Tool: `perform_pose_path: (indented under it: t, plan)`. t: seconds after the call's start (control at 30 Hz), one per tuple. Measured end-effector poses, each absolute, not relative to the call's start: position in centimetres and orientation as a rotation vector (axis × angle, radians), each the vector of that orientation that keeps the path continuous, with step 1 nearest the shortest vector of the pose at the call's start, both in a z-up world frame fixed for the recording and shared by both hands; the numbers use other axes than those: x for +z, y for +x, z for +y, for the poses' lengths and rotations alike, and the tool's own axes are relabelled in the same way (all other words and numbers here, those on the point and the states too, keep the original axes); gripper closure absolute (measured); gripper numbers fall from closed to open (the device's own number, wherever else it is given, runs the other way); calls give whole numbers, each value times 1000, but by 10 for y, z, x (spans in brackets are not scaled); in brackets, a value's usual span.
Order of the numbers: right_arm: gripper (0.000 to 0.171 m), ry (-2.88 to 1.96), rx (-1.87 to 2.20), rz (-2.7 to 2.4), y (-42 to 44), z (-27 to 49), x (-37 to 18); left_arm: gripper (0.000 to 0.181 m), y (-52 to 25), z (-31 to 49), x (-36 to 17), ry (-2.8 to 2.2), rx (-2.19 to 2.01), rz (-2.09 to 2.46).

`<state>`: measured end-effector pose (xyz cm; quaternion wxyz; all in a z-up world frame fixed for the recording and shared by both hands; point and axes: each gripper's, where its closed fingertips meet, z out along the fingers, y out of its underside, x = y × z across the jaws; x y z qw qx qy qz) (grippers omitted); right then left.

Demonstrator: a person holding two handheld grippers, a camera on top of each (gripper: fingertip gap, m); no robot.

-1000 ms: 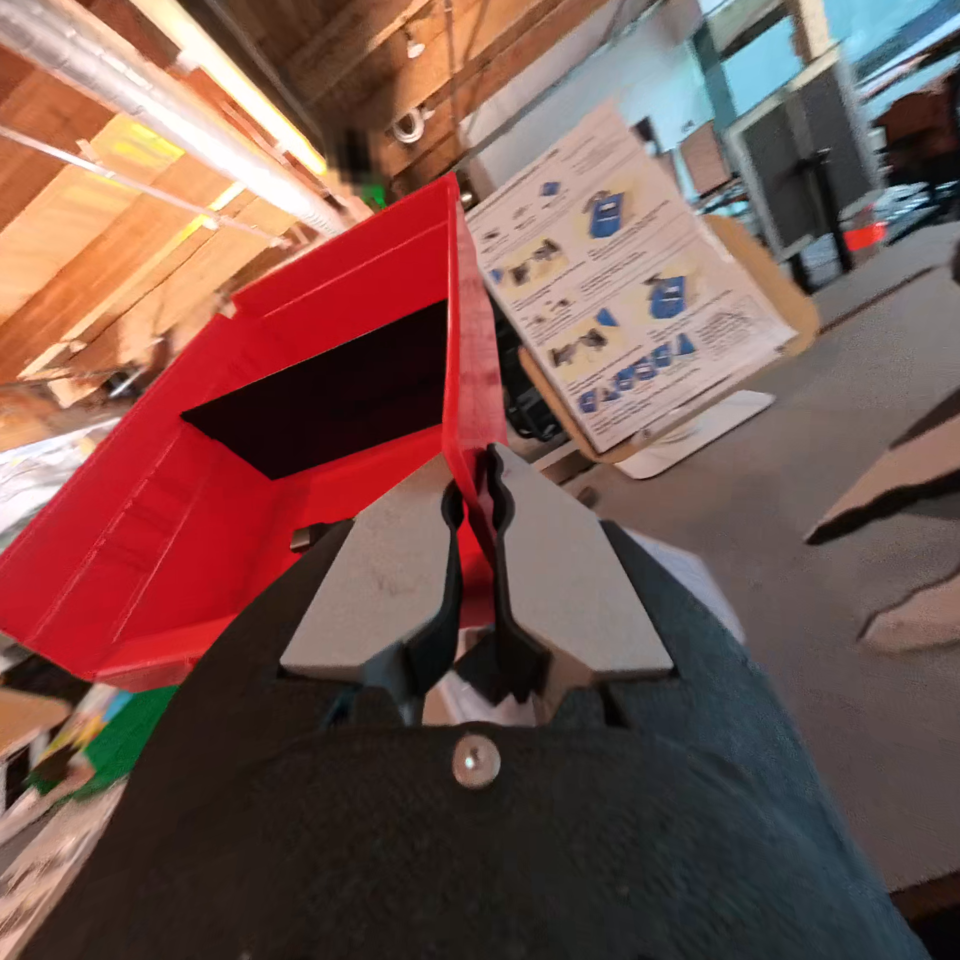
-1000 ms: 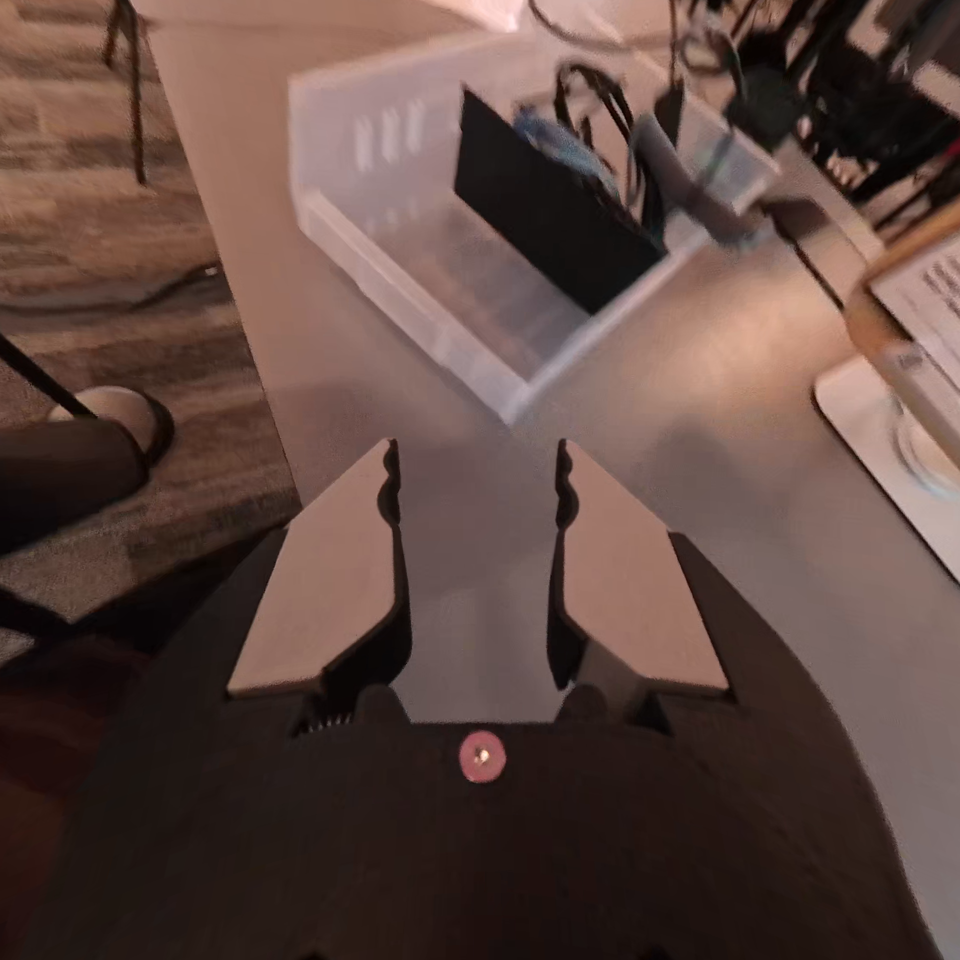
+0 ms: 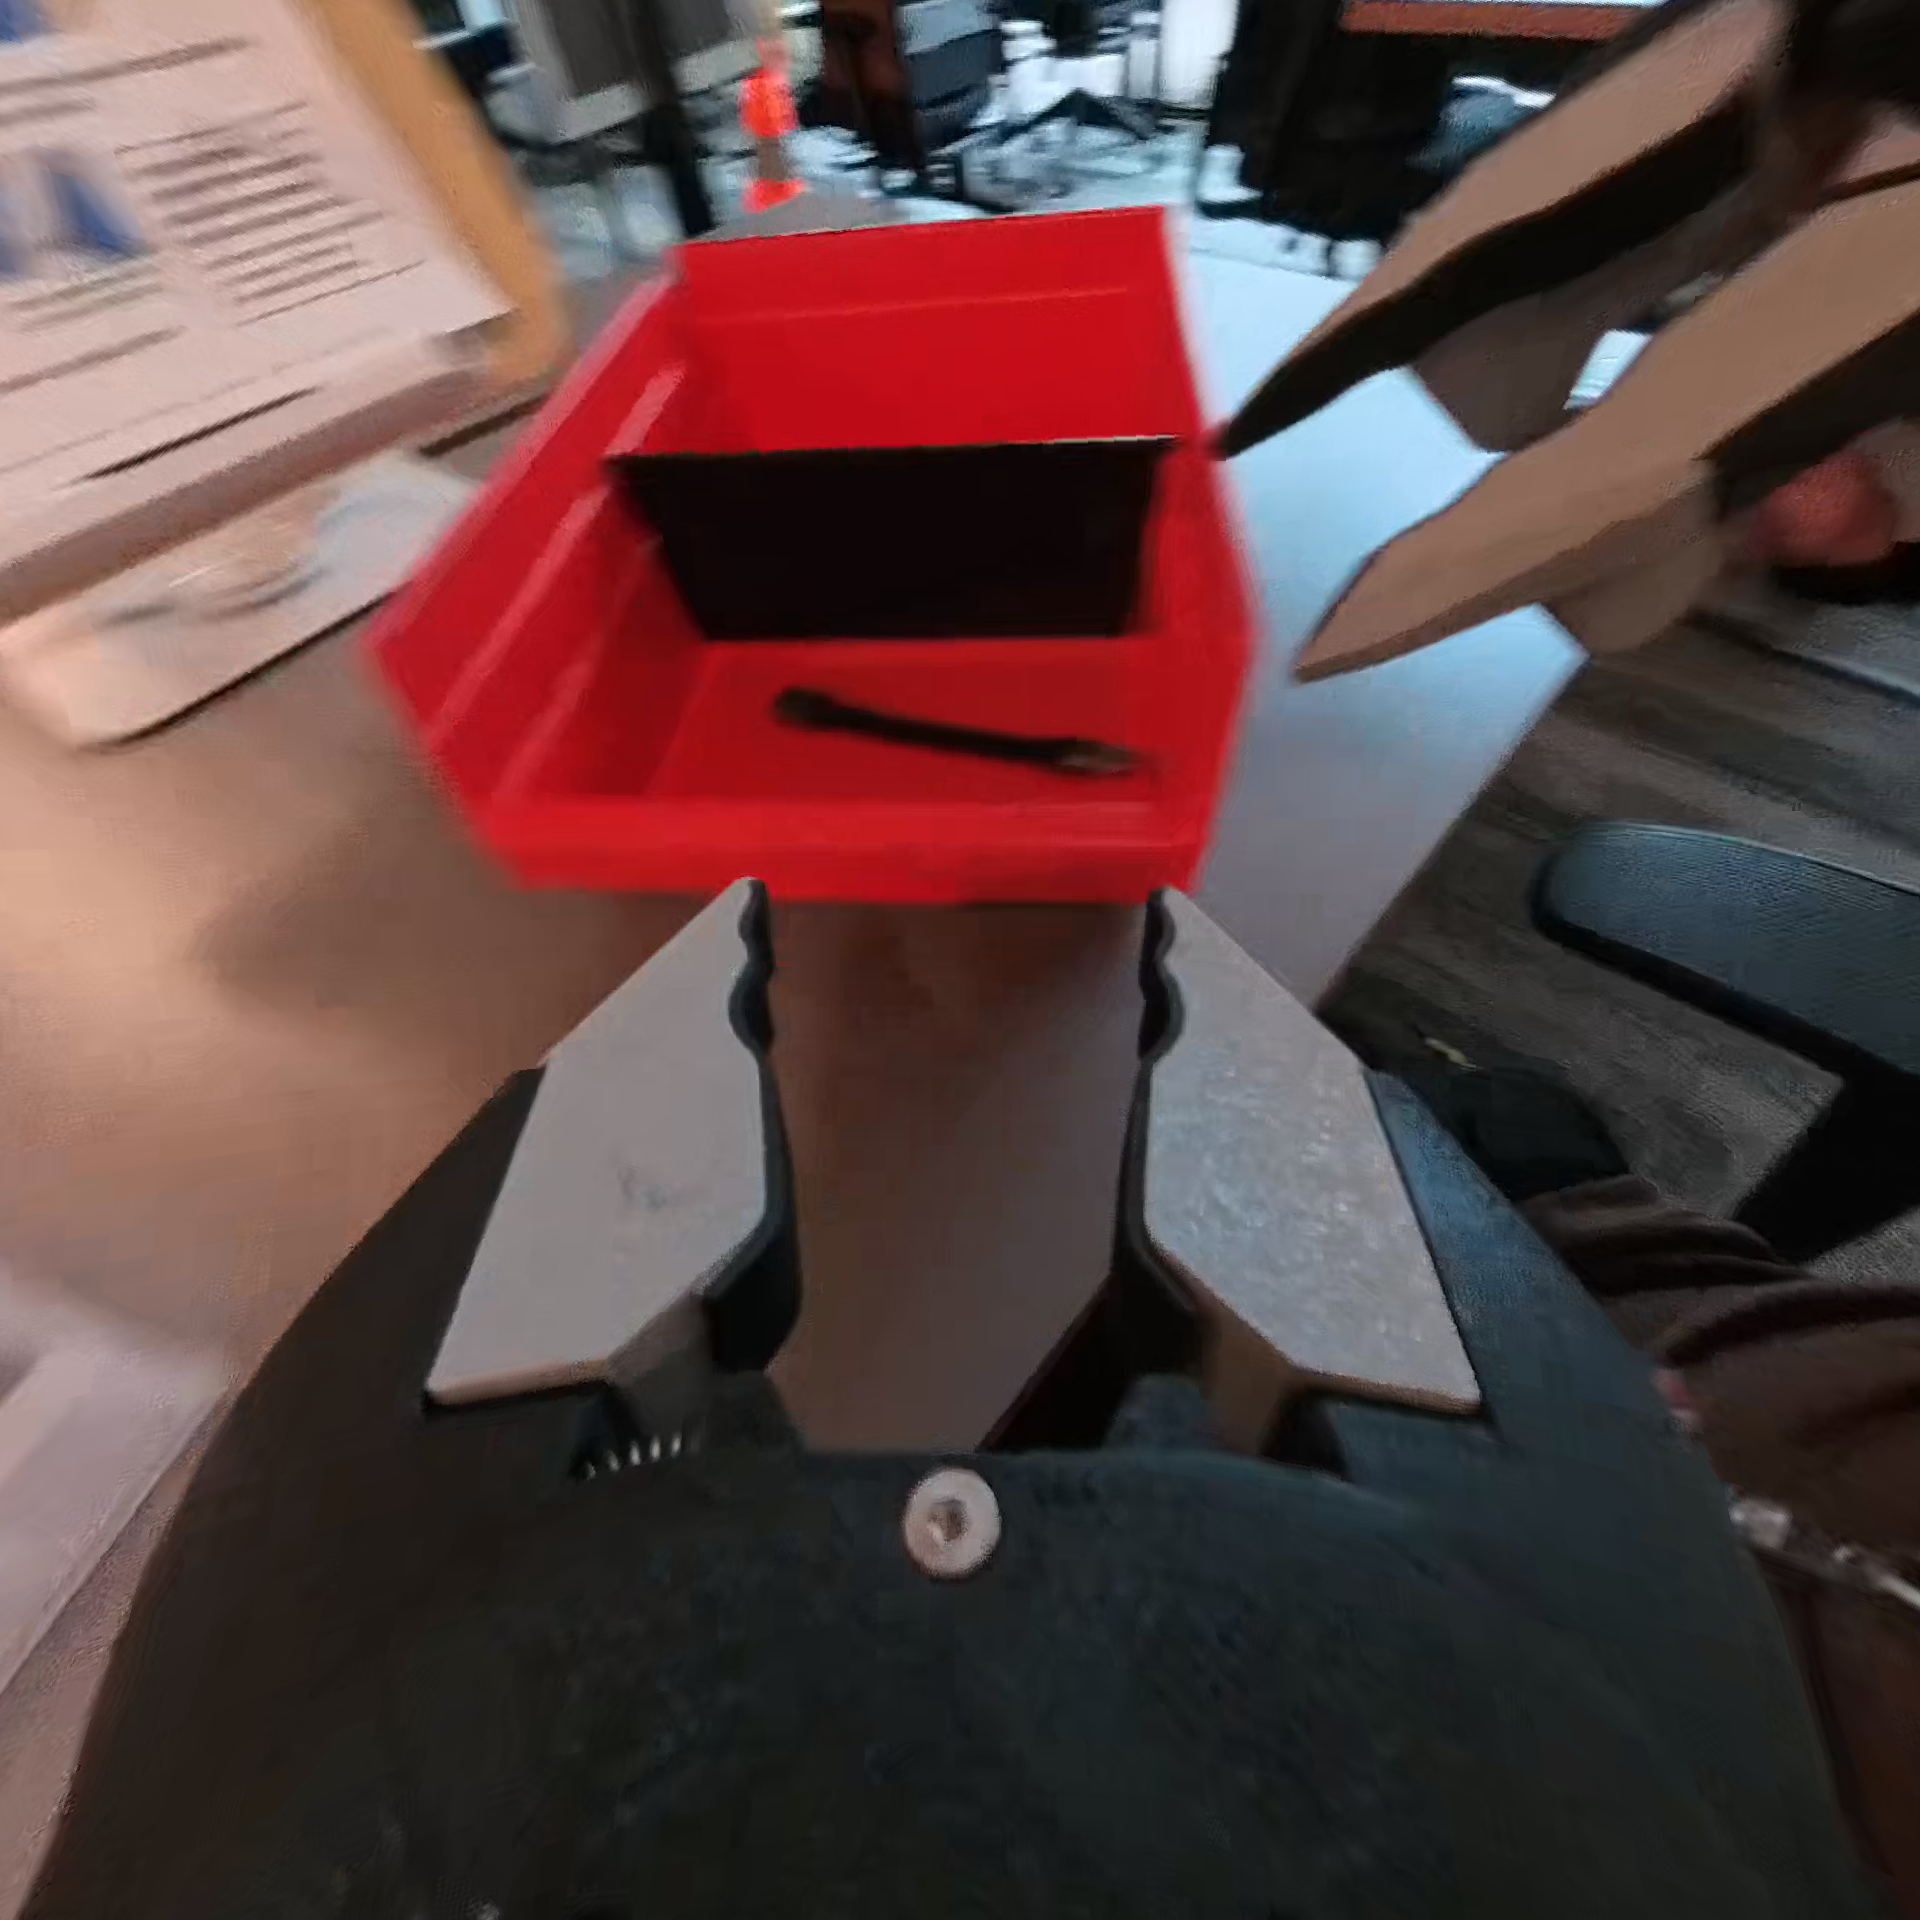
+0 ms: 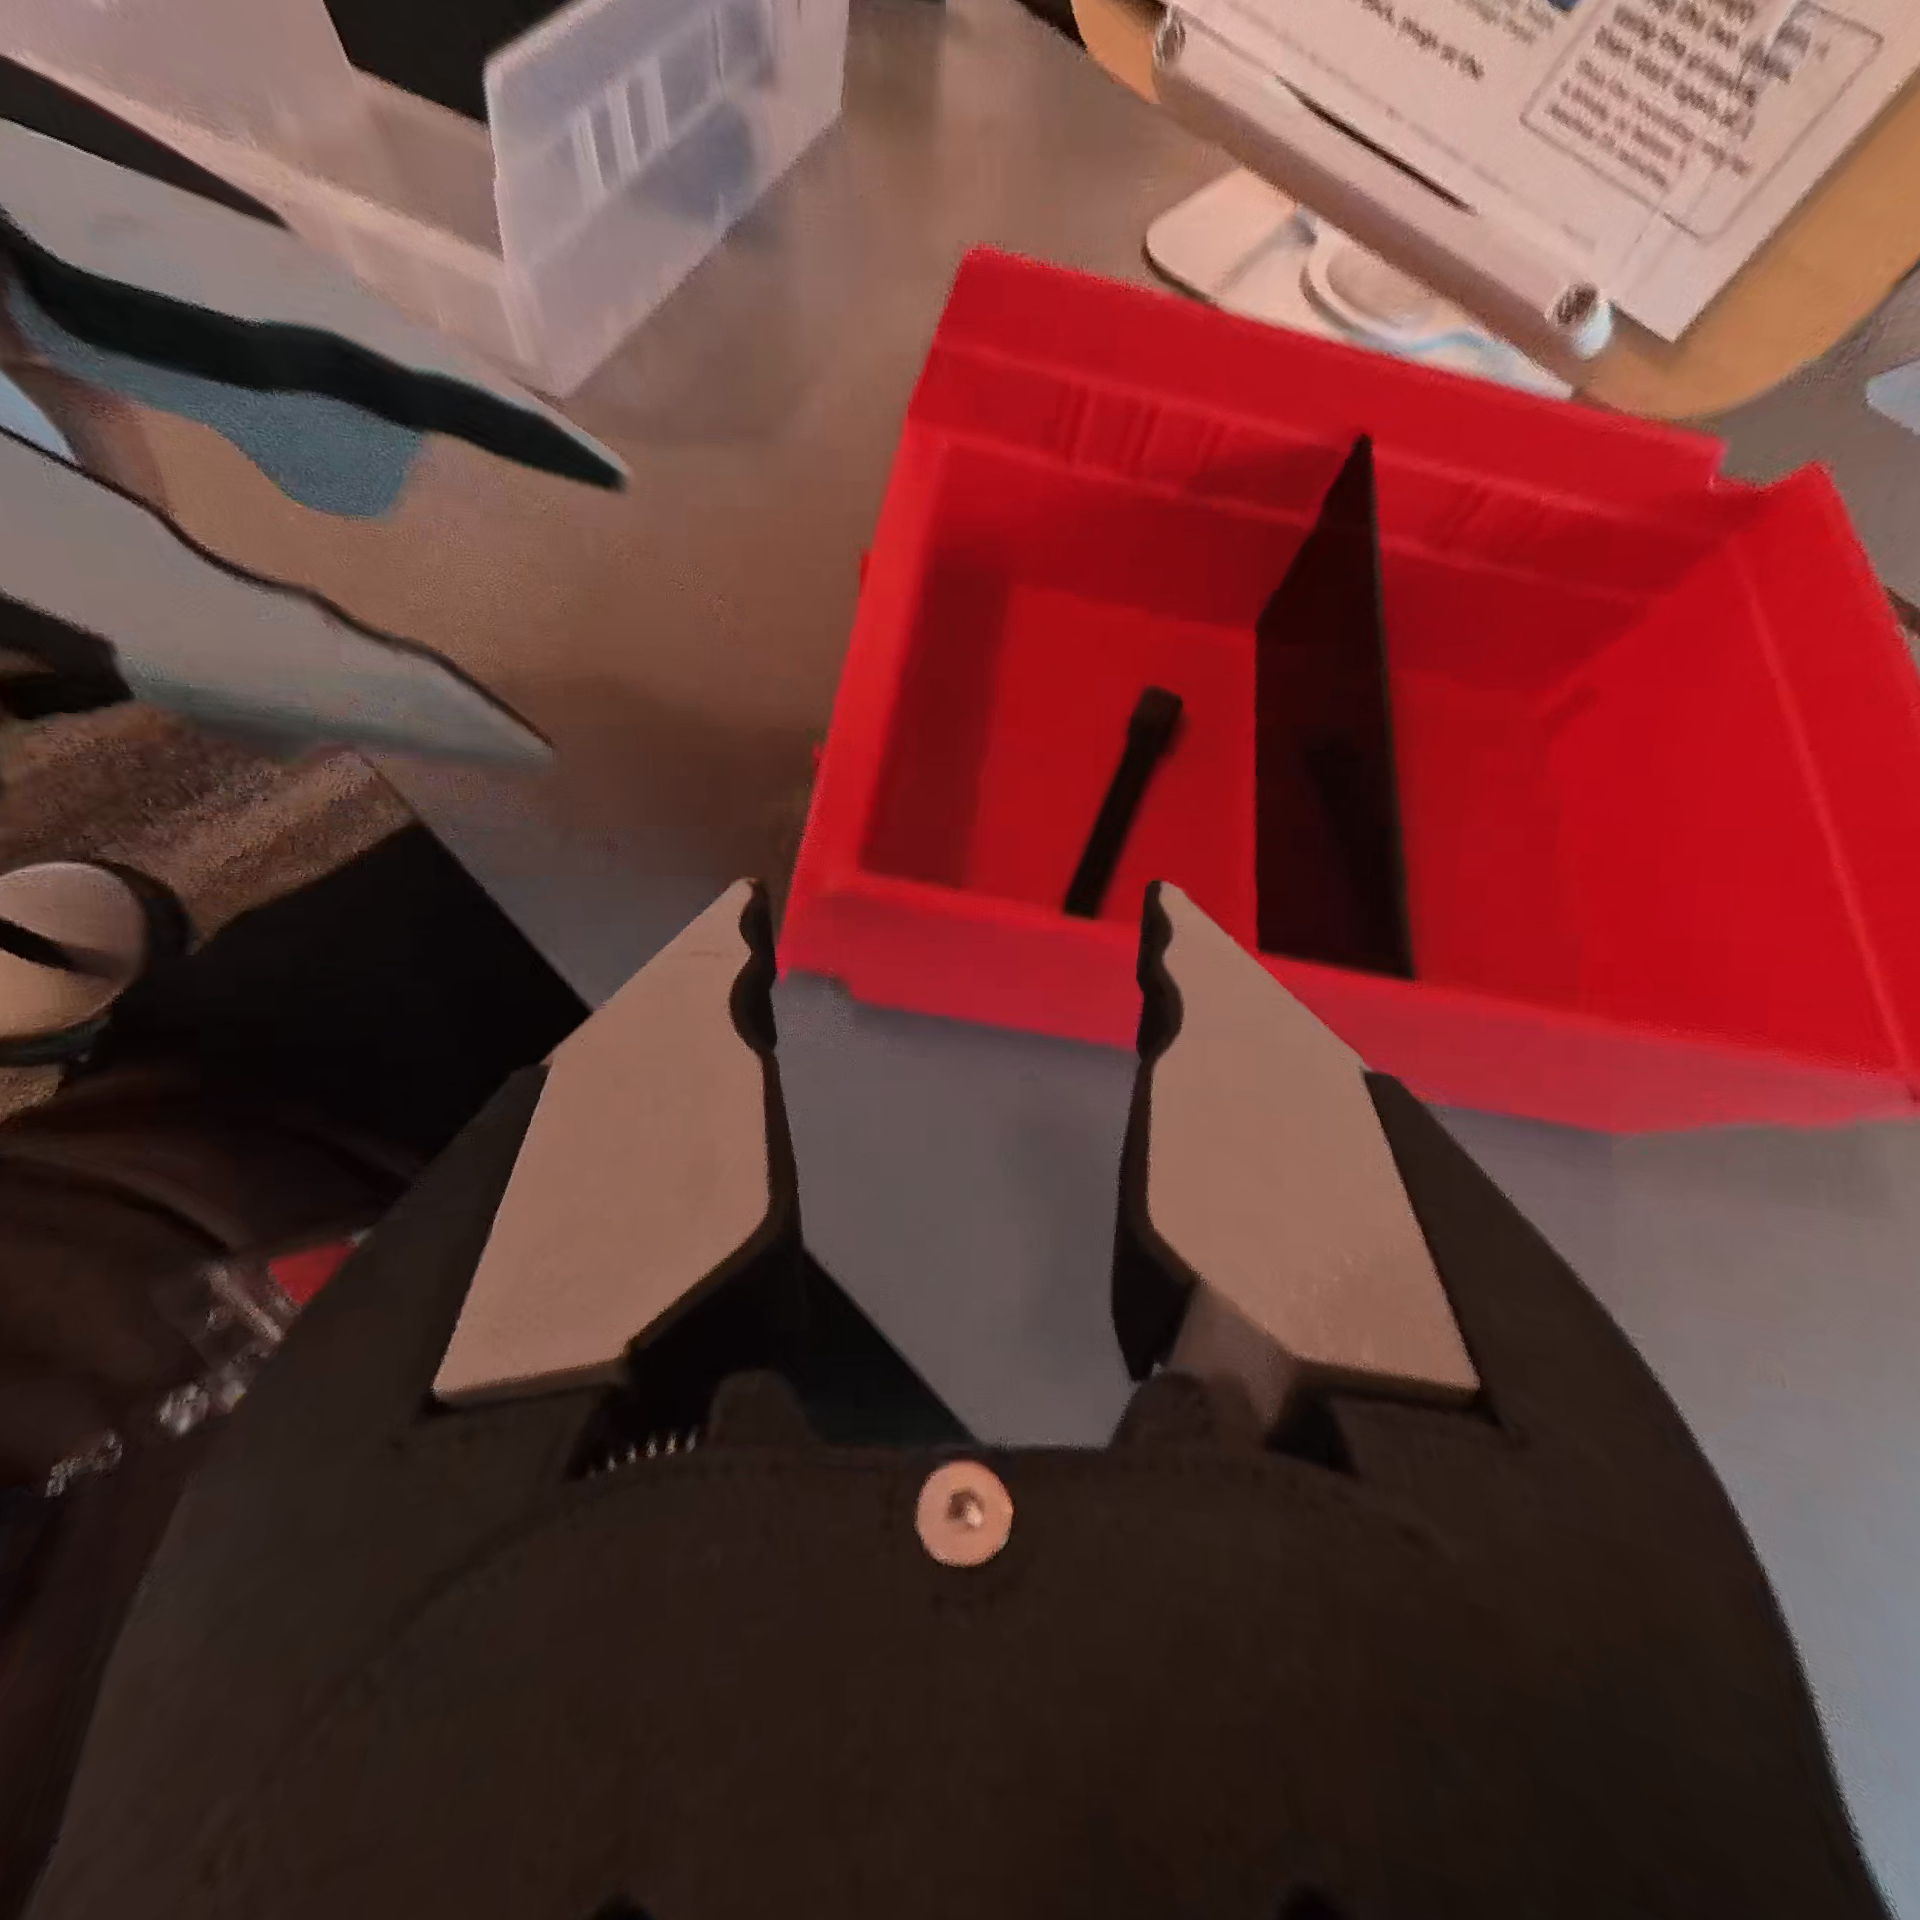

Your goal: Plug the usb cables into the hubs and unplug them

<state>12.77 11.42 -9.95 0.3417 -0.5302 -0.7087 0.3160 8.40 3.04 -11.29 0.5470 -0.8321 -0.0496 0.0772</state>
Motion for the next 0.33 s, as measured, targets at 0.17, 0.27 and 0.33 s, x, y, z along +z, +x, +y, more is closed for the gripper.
perform_pose_path:
  t: [0.17,0.27,0.33]
  plan:
    - [95,-1305,589,-1948,95,103,-122,105,-4,-62,-114,-1956,310,-466]
    - [82,-1317,430,-1977,98,128,-140,104,-29,-106,-119,-1944,380,-568]
    - [77,-1392,422,-1965,112,152,-141,104,-40,-132,-127,-1951,414,-627]
